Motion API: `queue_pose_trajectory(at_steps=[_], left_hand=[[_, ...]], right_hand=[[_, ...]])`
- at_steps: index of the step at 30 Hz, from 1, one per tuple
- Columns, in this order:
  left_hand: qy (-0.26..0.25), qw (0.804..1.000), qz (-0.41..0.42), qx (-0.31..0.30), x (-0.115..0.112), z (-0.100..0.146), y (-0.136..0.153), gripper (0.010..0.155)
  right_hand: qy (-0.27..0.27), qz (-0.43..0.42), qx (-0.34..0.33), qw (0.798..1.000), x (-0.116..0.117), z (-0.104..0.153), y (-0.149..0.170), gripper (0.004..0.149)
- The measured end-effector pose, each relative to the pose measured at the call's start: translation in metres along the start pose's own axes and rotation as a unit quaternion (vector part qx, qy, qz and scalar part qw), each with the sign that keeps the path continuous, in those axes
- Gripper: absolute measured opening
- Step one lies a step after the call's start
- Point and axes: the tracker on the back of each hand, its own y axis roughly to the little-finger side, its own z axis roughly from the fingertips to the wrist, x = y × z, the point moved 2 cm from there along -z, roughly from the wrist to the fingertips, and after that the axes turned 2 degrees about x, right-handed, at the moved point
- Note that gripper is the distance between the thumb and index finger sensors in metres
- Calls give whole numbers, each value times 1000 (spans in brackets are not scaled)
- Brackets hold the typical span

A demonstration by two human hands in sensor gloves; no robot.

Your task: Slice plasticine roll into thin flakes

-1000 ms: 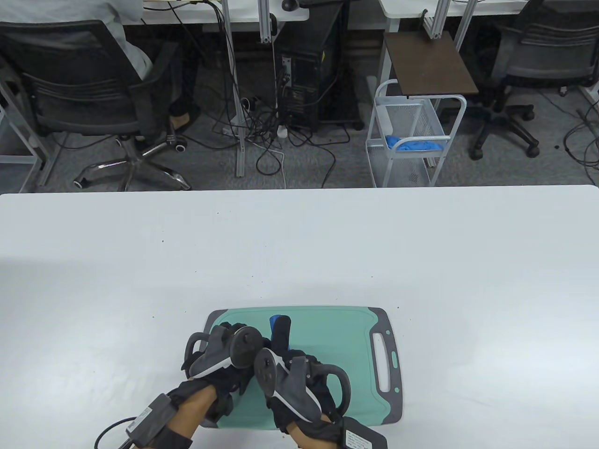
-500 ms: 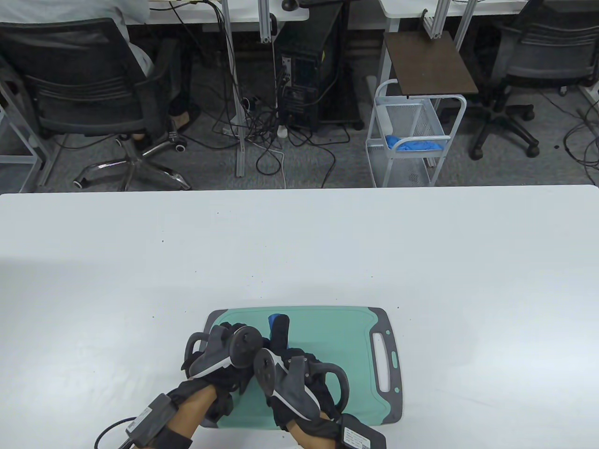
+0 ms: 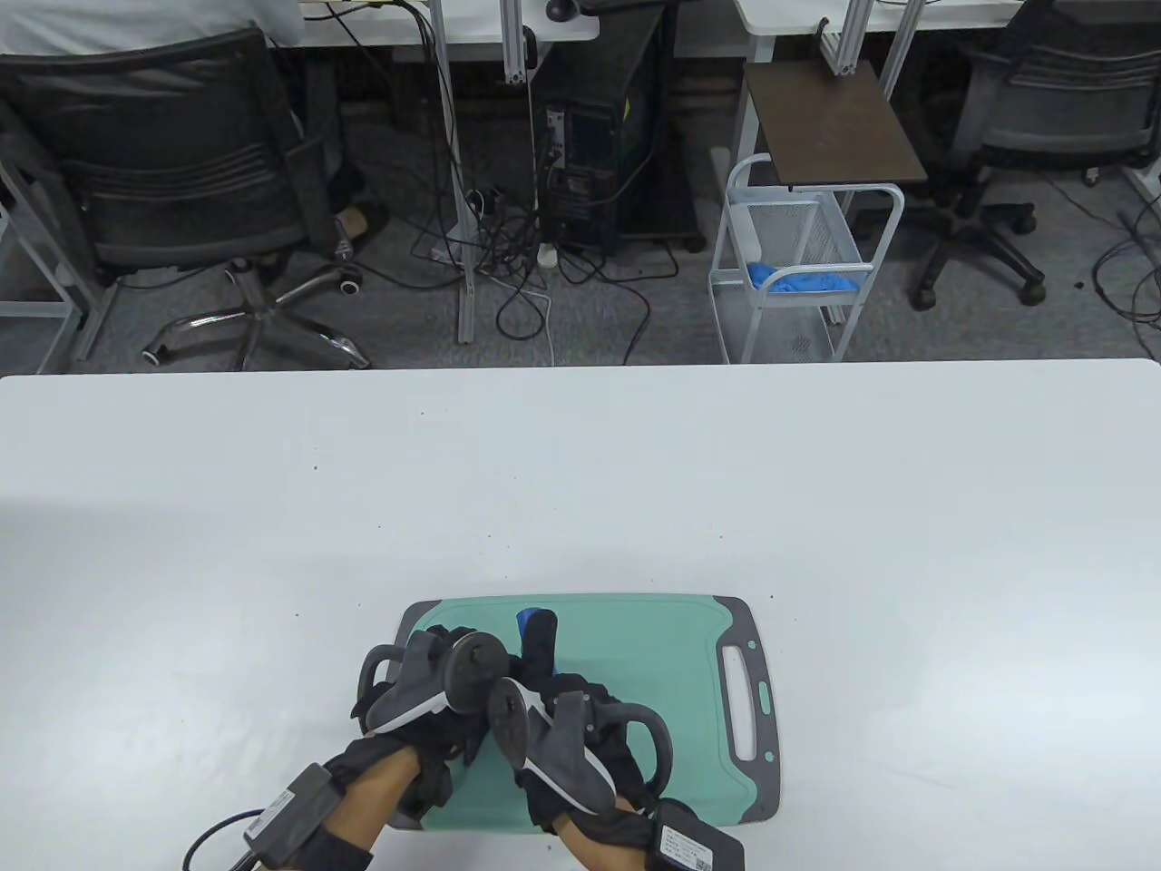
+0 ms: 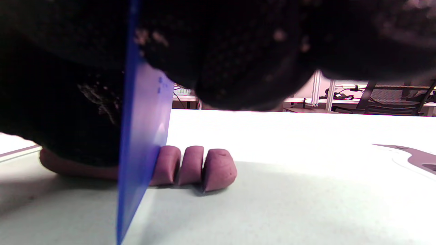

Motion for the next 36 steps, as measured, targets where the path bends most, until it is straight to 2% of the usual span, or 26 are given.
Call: queue_pose_trajectory(at_steps=[12,18,22,28,36], left_hand=[[0,1000,2,0,0,0,1,49],[2,1000,2,-1,0,0,1,48],[7,1000,0,-3,0,0,1,49],[53,999,-10,-2,4,1,4,53],[36,999,-11,4,4,1,6,53]], right_hand=[[3,1,0,1000,8,-4,-1,82],[-9,-15,13,1000,8,-16,2,82],[-15,-20,15,1000,6,-15,5,83],[-17,-18,15,1000,3,-11,7,83],[-21,-32,16,999,0,-5,11,82]])
